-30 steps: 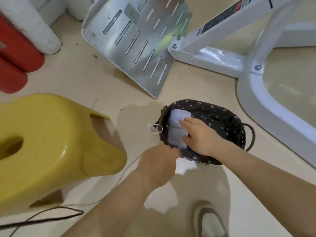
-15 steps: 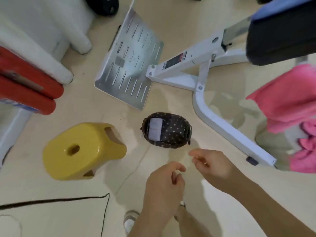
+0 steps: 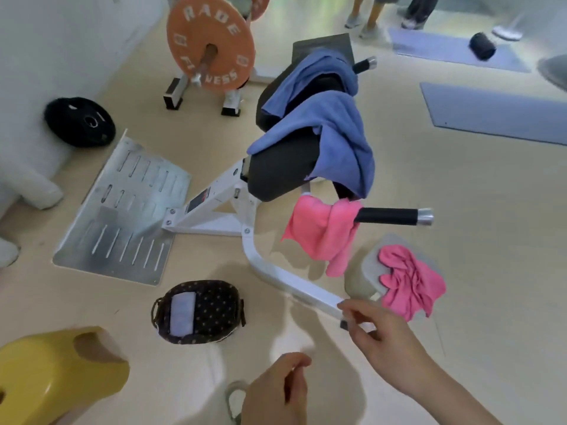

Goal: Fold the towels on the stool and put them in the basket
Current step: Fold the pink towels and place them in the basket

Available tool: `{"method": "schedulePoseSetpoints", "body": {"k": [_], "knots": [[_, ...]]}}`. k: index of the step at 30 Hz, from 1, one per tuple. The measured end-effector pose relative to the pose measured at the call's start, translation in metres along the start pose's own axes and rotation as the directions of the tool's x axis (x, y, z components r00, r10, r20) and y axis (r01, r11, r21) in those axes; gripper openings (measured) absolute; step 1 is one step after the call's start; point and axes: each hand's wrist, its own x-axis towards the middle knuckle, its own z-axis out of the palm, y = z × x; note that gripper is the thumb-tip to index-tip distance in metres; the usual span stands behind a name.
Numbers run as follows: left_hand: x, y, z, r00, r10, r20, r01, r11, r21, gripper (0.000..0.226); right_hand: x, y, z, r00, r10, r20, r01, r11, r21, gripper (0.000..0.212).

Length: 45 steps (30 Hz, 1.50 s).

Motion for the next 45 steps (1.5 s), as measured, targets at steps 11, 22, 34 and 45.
{"method": "schedulePoseSetpoints", "body": {"k": [11, 22, 34, 45], "knots": [[0.035, 0.037, 0.215, 0.929, -0.026, 0.369, -0.127, 0.915, 0.384, 0.043, 0.014, 0.167, -0.137, 0.823, 0.561, 0.09, -0.518, 0.676, 0.524, 0.032], [0.232, -0.055, 0.478, 0.908, 0.06, 0.415, -0.321, 0.735, 0.597, 0.046, 0.151, 0.444, -0.16, 0.926, 0.296, 0.234, -0.253, 0.947, -0.199, 0.049], [0.286, -0.04, 0.513, 0.965, -0.25, 0.078, 0.22, 0.935, 0.279, 0.015, 0.187, 0.445, -0.187, 0.922, 0.251, 0.294, -0.312, 0.933, 0.182, 0.031], [0.179, 0.157, 0.343, 0.832, -0.039, 0.553, 0.386, 0.756, -0.529, 0.021, 0.162, 0.246, -0.295, 0.632, -0.092, 0.77, -0.356, 0.848, 0.393, 0.051]]}}
